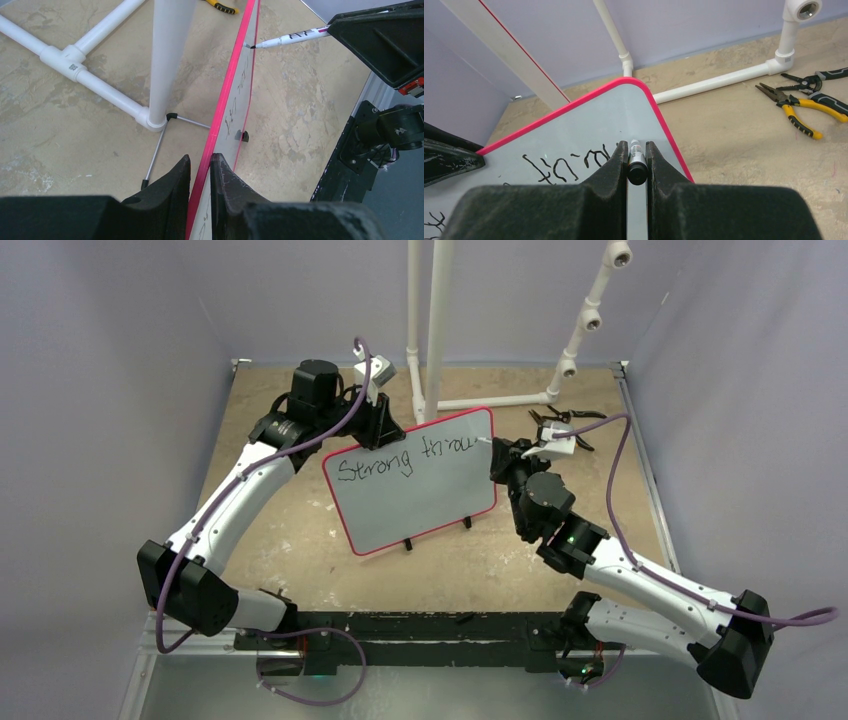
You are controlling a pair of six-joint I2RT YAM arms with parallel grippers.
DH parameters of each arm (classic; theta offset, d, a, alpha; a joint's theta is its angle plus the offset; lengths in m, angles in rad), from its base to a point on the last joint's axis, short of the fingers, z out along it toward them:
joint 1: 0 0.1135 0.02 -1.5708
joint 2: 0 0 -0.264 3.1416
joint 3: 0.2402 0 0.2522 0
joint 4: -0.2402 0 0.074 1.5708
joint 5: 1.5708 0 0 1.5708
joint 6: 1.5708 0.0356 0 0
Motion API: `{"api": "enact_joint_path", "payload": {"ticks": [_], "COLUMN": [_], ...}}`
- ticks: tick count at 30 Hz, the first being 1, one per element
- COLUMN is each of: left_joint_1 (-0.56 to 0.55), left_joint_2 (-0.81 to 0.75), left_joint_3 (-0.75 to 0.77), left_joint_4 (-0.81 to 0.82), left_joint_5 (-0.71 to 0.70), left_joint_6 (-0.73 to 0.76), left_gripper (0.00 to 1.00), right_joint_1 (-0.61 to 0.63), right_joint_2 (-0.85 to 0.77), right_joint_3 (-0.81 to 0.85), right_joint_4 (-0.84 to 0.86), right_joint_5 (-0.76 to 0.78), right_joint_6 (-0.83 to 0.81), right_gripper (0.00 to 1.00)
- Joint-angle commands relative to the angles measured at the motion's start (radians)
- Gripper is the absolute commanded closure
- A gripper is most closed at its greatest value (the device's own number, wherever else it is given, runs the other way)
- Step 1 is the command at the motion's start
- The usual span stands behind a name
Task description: Write a sentence on the whiteboard
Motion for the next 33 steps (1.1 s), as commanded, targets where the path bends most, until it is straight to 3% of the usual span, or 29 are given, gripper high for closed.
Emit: {"api": "enact_joint_path", "payload": {"ticks": [1,14,33], "left_joint_1": [-0.004,-0.004,-0.004], "left_joint_2": [0.037,0.037,0.036], "left_joint_3": [-0.002,-0.003,0.000], "left_joint_4": [-0.052,-0.061,-0.065], "left_joint_5": [-0.017,-0.018,-0.019], "left_joint_6": [0.006,0.015,0.019], "left_gripper": [1.00,1.00,1.00], "right_joint_1": [-0.006,-0.005,-0.006], "right_joint_2": [0.001,-0.006,0.008], "right_joint_3": [0.047,0.024,0.050], "right_joint_4": [0.061,-0.010,0.011], "right_joint_5": [-0.007,-0.076,0.016], "right_joint_6": [-0.043,-0.002,-0.038], "right_gripper": [1.00,1.00,1.00]}}
